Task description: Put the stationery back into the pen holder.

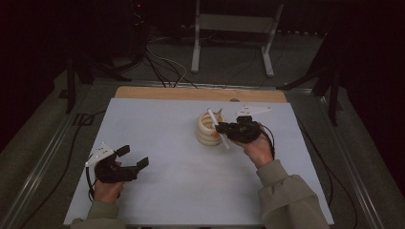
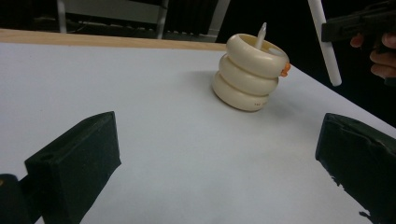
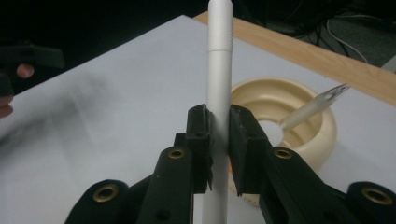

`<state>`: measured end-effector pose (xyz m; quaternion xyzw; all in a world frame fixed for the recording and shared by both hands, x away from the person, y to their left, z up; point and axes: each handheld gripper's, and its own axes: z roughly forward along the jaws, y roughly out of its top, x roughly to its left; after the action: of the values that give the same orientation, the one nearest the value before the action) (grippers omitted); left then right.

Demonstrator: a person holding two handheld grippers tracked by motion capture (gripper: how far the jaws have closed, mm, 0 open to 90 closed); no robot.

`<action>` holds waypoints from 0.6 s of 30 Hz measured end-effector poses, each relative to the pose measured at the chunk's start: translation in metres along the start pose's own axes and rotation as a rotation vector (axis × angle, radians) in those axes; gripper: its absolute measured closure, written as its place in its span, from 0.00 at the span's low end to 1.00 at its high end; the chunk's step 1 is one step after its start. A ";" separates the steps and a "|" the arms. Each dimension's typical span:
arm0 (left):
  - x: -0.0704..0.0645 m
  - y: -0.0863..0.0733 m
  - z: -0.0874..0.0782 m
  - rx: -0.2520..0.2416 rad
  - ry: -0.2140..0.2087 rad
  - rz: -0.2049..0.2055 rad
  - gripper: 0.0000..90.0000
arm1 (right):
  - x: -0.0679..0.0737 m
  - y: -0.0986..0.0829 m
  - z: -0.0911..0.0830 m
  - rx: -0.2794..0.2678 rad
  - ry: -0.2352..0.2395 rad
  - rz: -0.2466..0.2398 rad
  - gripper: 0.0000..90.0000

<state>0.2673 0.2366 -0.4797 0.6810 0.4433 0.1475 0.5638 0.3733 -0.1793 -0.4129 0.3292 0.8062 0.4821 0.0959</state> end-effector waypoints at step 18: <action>0.000 0.000 0.000 -0.001 -0.002 -0.001 0.00 | -0.005 0.016 0.002 -0.065 -0.023 0.015 0.88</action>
<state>0.2675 0.2369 -0.4798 0.6807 0.4430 0.1471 0.5646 0.3852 -0.1761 -0.4008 0.3374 0.7865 0.5049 0.1123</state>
